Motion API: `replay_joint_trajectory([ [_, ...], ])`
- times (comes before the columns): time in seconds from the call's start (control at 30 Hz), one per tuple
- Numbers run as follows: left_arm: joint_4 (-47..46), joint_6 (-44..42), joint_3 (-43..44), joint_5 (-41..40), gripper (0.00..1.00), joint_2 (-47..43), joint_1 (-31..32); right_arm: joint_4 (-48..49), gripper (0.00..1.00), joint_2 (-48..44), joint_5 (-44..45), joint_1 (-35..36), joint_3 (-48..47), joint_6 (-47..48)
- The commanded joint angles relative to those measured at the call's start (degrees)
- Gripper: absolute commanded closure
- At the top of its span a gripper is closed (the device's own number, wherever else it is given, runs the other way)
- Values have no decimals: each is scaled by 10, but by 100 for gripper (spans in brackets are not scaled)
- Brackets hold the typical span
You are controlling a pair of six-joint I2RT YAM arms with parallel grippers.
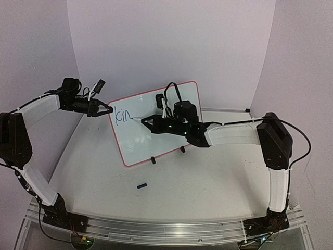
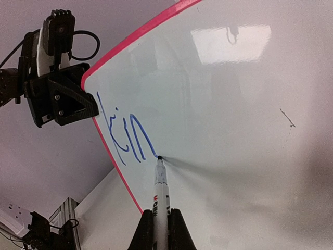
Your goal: Write a sentence on the whiteboard
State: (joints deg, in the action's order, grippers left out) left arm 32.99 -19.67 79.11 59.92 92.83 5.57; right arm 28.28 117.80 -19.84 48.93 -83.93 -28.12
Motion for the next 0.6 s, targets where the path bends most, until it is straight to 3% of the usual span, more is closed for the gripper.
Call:
replay_joint_trajectory([
  [0.0, 26, -23, 8, -22, 100, -13, 4, 7, 100, -69, -18, -6, 18, 6],
  [0.3, 25, -23, 8, -24, 100, -17, 4, -10, 100, -121, -47, -13, 49, 20],
  [0.57, 27, -23, 9, -28, 100, -15, 4, -11, 100, -90, -110, -42, 26, 15],
])
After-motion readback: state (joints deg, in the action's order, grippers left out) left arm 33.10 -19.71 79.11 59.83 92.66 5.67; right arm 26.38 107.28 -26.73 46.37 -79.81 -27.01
